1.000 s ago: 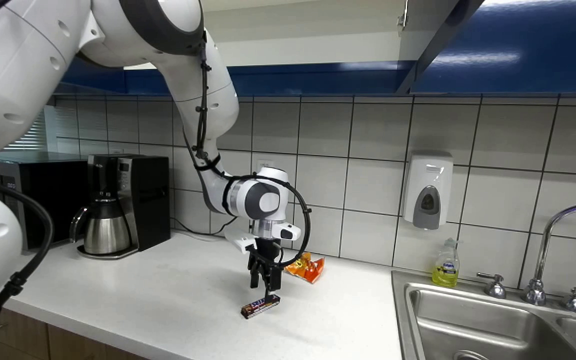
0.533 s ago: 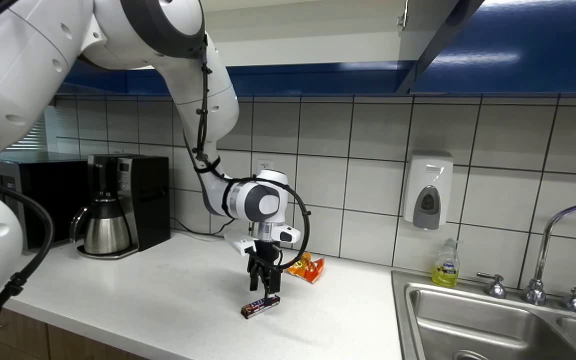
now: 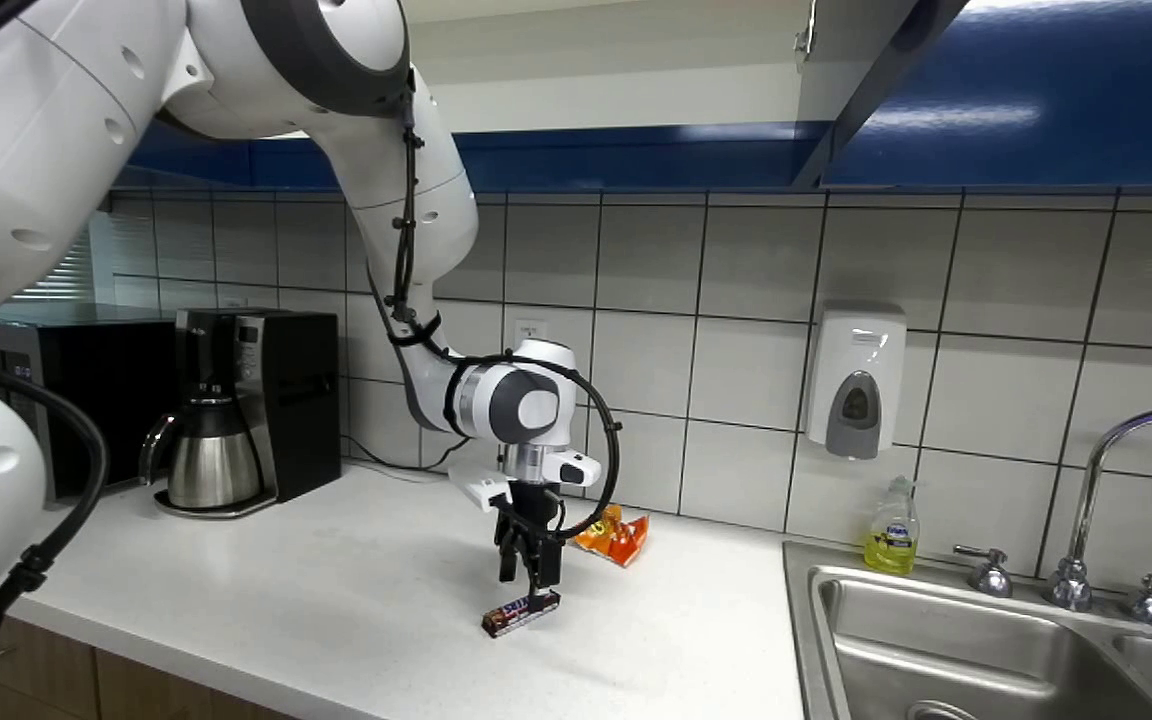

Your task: Pick up the brown chocolate bar and put it in the left cabinet

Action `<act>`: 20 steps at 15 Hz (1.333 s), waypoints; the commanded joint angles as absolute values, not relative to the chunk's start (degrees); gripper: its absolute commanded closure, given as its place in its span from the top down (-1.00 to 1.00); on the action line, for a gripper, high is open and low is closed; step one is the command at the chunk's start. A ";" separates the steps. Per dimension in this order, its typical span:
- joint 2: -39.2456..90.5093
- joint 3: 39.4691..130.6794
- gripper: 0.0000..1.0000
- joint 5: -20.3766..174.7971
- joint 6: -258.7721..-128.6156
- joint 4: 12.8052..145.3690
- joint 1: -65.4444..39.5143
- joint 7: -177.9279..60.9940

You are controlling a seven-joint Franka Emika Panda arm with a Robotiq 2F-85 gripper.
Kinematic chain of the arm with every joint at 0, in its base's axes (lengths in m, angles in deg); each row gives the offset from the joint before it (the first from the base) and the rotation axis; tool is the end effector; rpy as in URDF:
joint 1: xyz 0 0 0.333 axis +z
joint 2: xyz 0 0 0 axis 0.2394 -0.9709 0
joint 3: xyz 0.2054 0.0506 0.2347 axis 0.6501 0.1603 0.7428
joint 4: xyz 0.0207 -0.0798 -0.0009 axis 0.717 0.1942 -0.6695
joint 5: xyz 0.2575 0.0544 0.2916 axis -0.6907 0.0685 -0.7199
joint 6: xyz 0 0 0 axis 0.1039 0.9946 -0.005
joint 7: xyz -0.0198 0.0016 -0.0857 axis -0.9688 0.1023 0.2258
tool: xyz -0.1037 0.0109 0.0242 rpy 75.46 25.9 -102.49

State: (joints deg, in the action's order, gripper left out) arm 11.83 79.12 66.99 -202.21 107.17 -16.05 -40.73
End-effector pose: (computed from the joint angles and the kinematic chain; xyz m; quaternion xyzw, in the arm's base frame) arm 0.5506 -0.1216 0.1563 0.9393 -0.3376 -0.0600 0.0146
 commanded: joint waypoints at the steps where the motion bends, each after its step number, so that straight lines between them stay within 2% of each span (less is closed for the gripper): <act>1: 11.91 78.26 1.00 68.18 -202.39 106.89 -14.90 -38.42; 20: 10.46 75.96 1.00 70.48 -212.99 110.92 -12.29 -36.68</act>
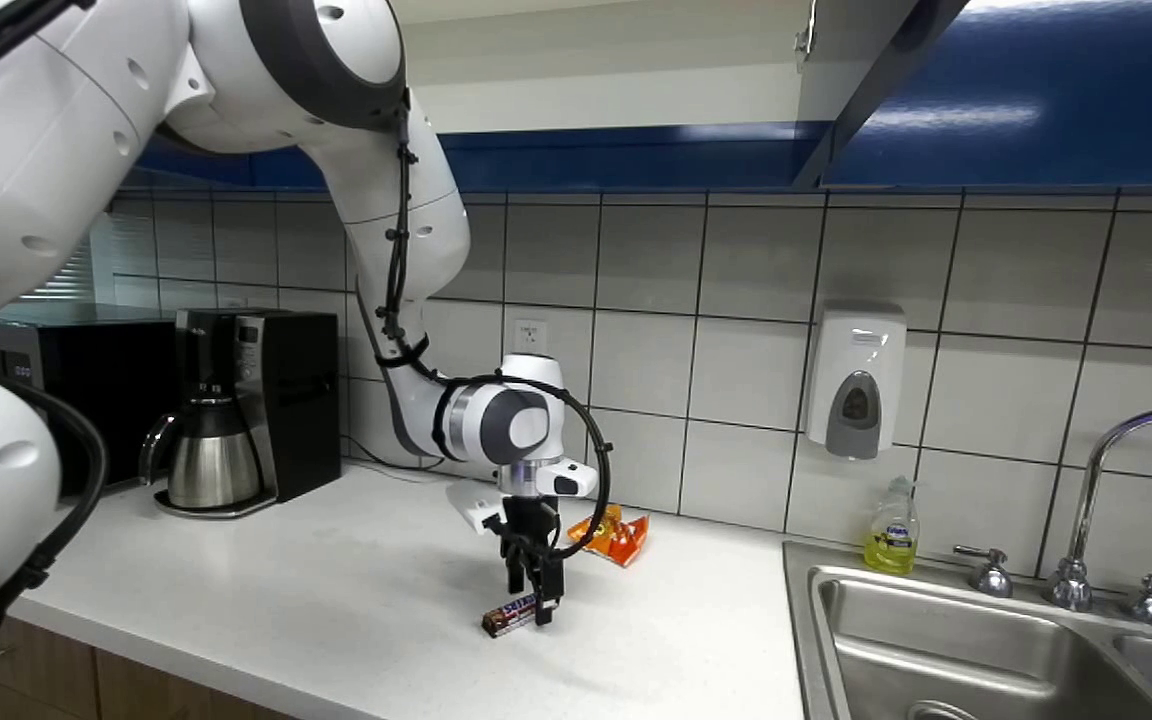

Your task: Pick up the brown chocolate bar and put it in the left cabinet

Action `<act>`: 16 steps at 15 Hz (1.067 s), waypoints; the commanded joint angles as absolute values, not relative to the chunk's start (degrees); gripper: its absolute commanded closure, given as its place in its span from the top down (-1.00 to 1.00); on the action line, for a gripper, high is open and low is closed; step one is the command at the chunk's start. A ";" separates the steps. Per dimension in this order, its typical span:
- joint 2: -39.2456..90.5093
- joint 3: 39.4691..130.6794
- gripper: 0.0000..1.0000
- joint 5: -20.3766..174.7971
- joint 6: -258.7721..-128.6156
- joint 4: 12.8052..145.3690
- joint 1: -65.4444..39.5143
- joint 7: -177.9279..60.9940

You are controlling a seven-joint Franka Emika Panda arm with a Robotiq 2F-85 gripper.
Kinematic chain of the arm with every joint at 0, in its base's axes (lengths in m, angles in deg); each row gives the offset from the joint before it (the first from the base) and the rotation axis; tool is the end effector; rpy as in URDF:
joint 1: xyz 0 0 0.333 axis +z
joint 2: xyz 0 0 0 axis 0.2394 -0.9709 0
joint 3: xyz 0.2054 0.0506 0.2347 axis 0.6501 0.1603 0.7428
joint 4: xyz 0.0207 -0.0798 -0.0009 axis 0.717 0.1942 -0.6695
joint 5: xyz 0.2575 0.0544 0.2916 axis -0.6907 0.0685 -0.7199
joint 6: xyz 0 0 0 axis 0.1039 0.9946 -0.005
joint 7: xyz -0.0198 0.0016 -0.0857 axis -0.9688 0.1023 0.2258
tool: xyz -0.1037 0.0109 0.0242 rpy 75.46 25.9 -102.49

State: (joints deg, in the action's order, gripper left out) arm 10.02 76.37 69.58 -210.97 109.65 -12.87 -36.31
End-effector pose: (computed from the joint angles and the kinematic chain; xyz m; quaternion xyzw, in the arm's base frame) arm 0.5456 -0.1198 0.1396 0.9361 -0.3490 -0.0141 0.0423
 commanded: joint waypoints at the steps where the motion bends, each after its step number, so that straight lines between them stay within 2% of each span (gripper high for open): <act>1: 10.54 76.01 0.50 70.32 -213.40 111.13 -12.32 -36.83; 2: 10.59 76.11 0.45 70.19 -213.73 111.28 -12.41 -37.14; 3: 10.62 76.19 0.31 70.14 -213.75 111.36 -12.48 -37.41; 9: 11.40 76.38 -0.66 69.86 -213.93 111.11 -12.53 -37.98; 10: 12.11 76.30 -0.77 70.12 -213.69 111.47 -12.30 -38.05; 16: 18.92 74.69 -0.84 72.98 -213.21 115.52 -9.94 -37.55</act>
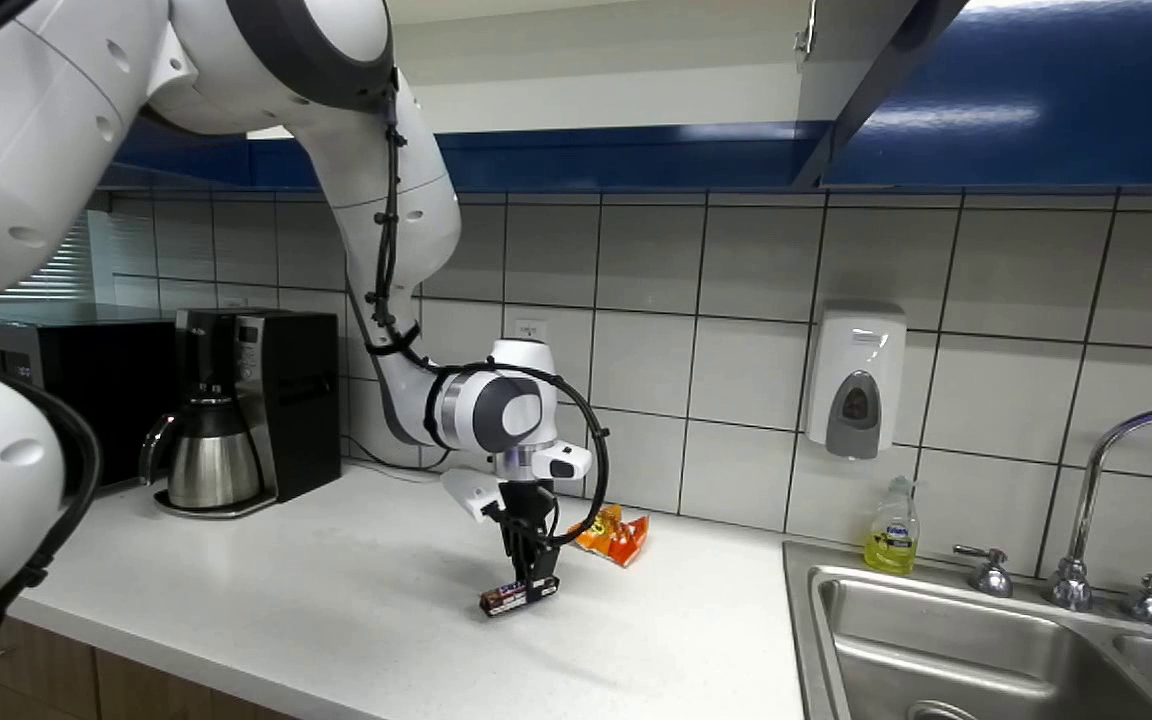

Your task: Pick up the brown chocolate bar and put it in the left cabinet

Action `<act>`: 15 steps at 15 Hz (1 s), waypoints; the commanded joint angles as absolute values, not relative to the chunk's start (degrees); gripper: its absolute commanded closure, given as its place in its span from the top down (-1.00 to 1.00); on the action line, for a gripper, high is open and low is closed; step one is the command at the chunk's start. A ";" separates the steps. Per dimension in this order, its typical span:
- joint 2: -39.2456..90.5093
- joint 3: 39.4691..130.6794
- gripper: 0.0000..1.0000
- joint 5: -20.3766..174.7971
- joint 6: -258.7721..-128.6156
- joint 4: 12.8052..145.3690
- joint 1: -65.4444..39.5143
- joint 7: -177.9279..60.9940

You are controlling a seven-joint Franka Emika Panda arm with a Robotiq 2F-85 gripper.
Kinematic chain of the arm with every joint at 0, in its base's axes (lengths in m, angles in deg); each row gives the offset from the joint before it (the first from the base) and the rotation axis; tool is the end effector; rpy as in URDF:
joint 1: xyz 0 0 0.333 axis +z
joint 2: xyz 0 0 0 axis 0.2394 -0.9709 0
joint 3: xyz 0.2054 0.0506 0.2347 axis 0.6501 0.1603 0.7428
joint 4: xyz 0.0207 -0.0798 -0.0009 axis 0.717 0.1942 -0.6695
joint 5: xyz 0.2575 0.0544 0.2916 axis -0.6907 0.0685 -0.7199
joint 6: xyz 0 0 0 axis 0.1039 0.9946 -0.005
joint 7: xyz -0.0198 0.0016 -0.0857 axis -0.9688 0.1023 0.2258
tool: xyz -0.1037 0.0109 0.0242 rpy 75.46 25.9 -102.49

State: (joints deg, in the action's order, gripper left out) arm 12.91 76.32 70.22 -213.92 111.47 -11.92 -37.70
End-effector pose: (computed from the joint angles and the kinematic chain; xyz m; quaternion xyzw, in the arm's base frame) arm 0.5489 -0.1105 0.1612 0.9443 -0.3266 0.0193 0.0359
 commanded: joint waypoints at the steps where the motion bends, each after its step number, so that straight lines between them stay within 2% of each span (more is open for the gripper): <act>1: 20.24 74.34 -0.85 74.09 -213.33 116.28 -9.46 -37.43; 15: 32.66 74.23 -0.85 96.14 -216.63 127.26 -8.81 -39.01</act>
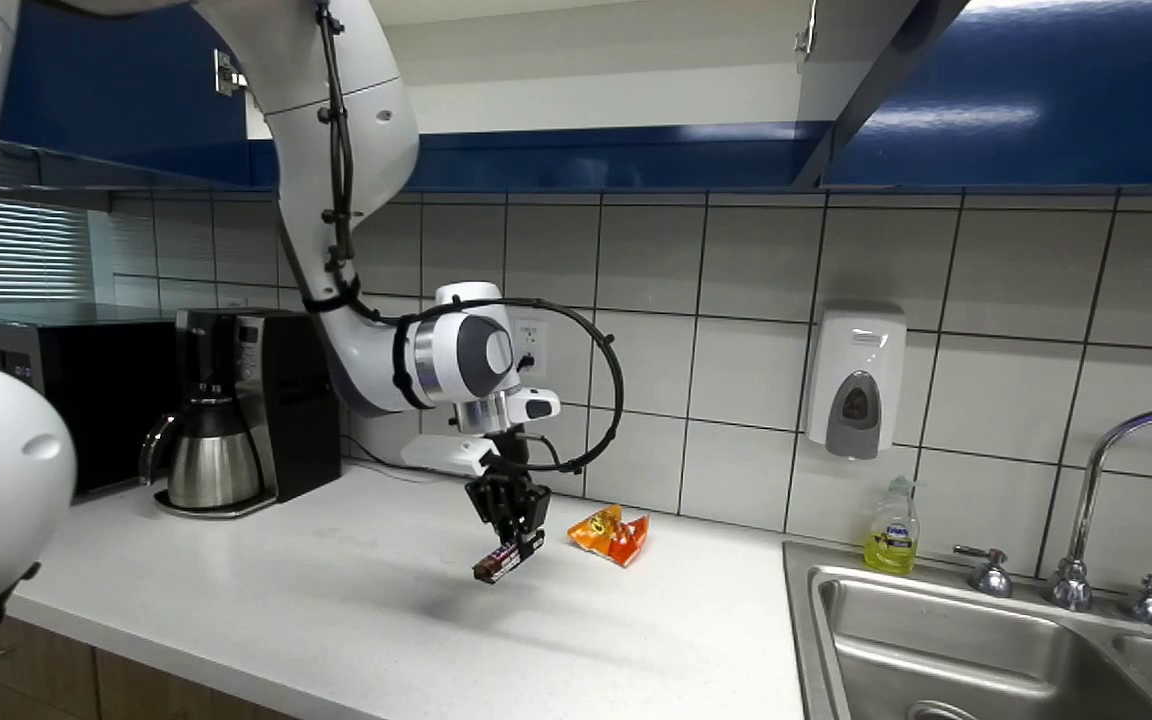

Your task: Pick up the brown chocolate bar and put it in the left cabinet

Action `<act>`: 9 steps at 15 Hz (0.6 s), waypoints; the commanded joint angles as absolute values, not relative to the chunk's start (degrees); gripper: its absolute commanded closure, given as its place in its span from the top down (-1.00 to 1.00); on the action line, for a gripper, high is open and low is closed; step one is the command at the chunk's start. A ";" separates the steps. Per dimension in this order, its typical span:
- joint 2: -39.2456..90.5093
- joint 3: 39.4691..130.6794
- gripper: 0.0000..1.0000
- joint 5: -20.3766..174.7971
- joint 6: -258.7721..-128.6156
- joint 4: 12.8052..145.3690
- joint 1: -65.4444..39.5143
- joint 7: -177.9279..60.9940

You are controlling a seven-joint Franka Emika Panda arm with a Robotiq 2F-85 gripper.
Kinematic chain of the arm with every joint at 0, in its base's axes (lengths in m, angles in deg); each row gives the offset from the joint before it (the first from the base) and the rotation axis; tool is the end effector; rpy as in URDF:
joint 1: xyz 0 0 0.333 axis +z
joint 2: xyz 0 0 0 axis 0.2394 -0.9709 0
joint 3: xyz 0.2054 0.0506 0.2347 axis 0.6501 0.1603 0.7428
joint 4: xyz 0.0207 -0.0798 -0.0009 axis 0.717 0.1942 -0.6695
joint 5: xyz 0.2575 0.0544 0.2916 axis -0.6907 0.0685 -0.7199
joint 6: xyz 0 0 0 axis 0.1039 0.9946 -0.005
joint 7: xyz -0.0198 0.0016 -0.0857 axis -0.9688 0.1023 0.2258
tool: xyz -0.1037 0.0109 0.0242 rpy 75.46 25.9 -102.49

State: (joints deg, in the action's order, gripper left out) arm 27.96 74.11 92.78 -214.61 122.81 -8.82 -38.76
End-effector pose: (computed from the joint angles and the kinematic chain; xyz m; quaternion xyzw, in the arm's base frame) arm 0.5091 -0.0801 0.2309 0.9825 -0.1474 0.0576 0.0981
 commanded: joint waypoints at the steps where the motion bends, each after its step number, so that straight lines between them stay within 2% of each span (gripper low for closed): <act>1: 33.72 74.50 -0.85 96.70 -217.70 128.49 -8.93 -38.83; 9: 45.97 77.67 -0.85 99.10 -225.04 139.68 -10.95 -38.57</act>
